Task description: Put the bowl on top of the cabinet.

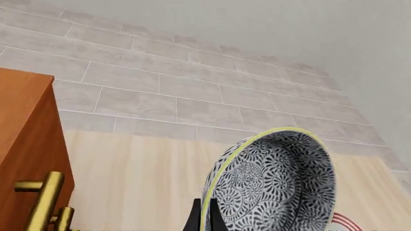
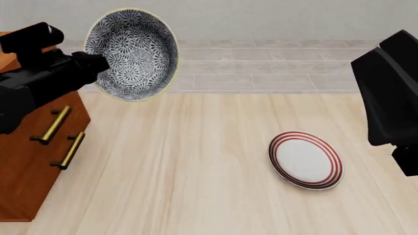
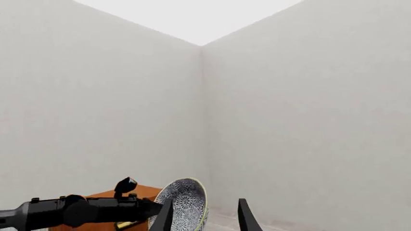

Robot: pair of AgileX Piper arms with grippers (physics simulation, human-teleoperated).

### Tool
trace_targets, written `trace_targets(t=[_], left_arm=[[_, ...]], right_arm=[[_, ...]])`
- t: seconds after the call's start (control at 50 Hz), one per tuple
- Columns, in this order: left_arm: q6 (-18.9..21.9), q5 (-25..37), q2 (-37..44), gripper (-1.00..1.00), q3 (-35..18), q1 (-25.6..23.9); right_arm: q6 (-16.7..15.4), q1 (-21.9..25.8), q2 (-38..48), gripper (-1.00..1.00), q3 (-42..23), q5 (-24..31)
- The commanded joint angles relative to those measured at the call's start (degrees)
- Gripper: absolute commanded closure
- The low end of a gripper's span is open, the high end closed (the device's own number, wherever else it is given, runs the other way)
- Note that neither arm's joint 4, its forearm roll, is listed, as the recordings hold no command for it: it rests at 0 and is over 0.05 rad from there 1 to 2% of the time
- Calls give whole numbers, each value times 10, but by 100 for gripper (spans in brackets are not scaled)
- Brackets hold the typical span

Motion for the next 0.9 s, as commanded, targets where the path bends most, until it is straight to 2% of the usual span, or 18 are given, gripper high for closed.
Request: trace_targets(t=[0.02,0.1,0.14,0.28,0.44,0.52,0.56,0.62,0.9], left_arm=[[-17,23,10,100,-28,-17],[0,25,4,100,-36,-21],[-32,30,3,100,-33,-7],[-25,70,5,100,-51,34],[-31,92,9,100,-66,44],[11,119,8,100,-78,73],[13,122,11,100,-81,72],[-5,125,18,100,-81,70],[-7,158,34,100,-99,84]], right_arm=[[0,1,-8,-100,-2,6],[1,0,-10,-100,-3,8],[0,0,-8,-100,-3,6],[-1,2,-4,-100,-5,3],[0,3,-12,-100,-5,10],[1,3,-17,-100,-5,13],[2,3,-17,-100,-5,14],[2,4,-22,-100,-5,19],[-6,20,-15,-100,-6,10]])
